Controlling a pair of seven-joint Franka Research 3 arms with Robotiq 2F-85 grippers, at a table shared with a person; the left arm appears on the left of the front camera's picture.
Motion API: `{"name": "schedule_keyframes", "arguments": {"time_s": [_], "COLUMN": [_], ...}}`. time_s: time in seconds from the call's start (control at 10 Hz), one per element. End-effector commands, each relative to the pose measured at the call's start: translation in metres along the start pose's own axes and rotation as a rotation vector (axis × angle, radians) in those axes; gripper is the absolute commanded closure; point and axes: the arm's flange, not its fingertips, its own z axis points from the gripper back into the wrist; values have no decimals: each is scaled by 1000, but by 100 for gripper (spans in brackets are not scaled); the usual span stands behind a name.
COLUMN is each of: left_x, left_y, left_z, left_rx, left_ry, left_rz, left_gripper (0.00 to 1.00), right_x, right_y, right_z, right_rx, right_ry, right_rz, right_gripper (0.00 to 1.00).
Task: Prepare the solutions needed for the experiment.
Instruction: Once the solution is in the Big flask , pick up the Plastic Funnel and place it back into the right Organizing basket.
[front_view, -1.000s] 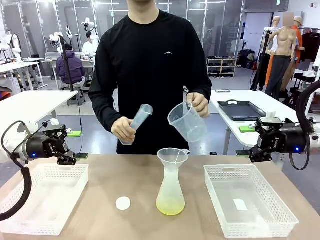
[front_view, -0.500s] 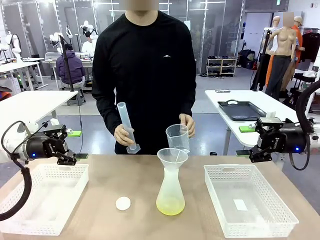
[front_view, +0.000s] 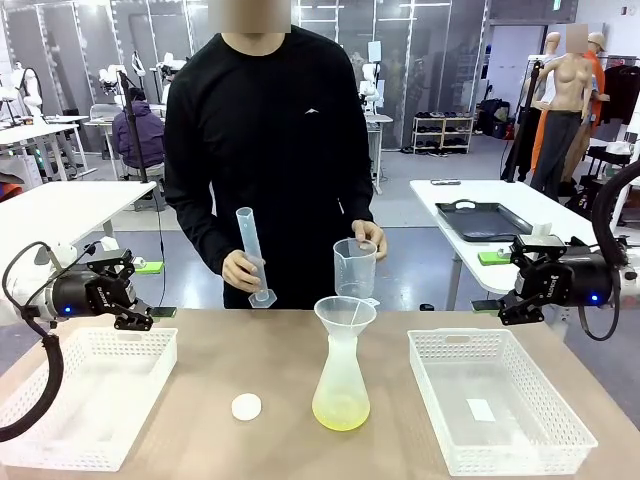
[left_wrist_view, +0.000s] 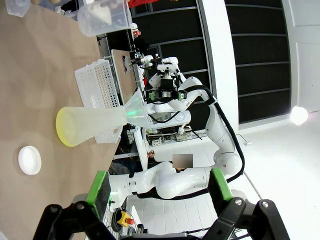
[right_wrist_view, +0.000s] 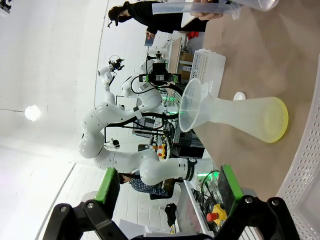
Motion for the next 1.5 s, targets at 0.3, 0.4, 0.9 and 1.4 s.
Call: {"name": "schedule_keyframes", "arguments": {"time_s": [0.3,0.4,0.9,1.4], "left_x": [0,0,0,0], "left_y": [-3,-3,-3,-3], "left_z": [-2,-2,-2,-2], "left_rx": [-9,-9,-9,-9], "left_ry": [-10,-10,-10,-10], "left_rz": [-9,-9,-9,-9], "left_gripper": [0,0,0,0], "right_x": [-7,-10,-16,-18], "right_y": [11,21,105,139], "right_z": [-6,-13,-73,-111], "right_rx": [-128,-204,-575,-717], "right_ry": [-47,-76,-114,-68], "right_rz": [-16,-16,4,12], "right_gripper": [0,0,0,0]}}
